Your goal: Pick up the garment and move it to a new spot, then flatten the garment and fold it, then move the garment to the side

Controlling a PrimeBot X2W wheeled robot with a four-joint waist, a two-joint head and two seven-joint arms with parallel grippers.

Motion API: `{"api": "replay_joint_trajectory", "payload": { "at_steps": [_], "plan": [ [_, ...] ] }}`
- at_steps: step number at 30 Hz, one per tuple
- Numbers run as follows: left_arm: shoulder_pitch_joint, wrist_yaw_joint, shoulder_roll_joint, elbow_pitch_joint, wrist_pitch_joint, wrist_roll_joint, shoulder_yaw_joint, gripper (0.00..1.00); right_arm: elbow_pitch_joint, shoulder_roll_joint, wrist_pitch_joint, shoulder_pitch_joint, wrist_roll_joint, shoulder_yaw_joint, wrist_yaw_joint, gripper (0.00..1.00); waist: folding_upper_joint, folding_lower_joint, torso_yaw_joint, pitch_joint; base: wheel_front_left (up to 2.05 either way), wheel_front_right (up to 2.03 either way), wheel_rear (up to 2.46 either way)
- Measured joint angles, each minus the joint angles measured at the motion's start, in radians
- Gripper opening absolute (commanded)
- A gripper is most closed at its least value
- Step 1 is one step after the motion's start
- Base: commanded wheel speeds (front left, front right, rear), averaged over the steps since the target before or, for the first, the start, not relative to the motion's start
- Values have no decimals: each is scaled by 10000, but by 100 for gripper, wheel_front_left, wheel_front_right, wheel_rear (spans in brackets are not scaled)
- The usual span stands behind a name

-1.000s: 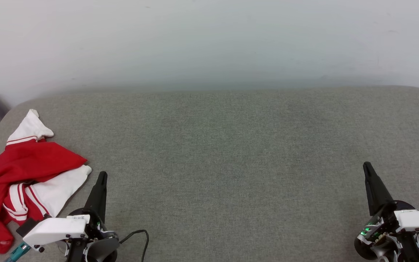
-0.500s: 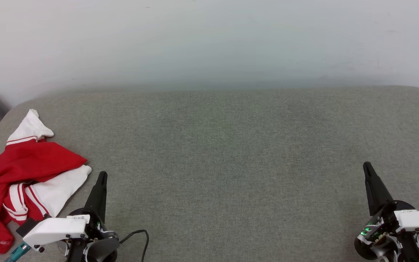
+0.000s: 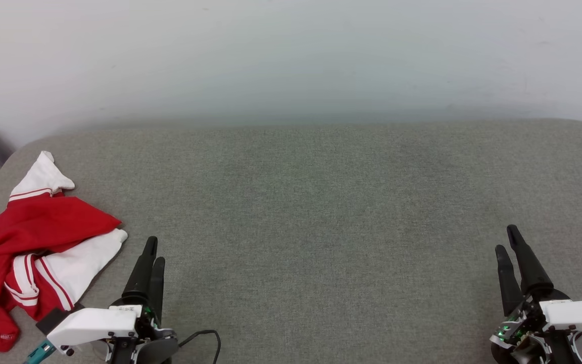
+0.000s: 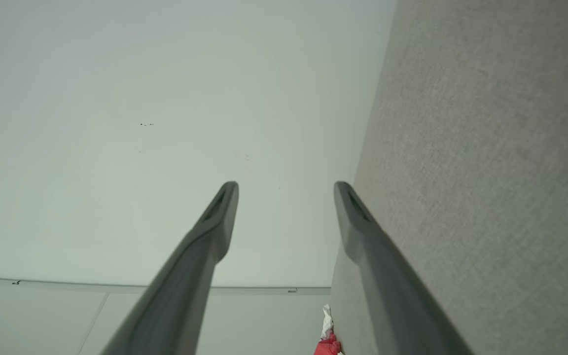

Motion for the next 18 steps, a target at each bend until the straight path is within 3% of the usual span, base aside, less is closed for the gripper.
{"api": "replay_joint_trajectory", "payload": {
  "at_steps": [8, 18],
  "plan": [
    [-31, 2, 8, -284, -378, 1043, -274, 100, -167, -161, -443, 5, -999, 316, 0, 100, 0, 0, 19, -6, 0, 0, 0],
    [-31, 2, 4, -554, -784, 3310, -533, 100, -313, -207, -880, 5, -3191, 428, 0, 100, 0, 0, 12, -17, 0, 0, 0]
  ]
}}
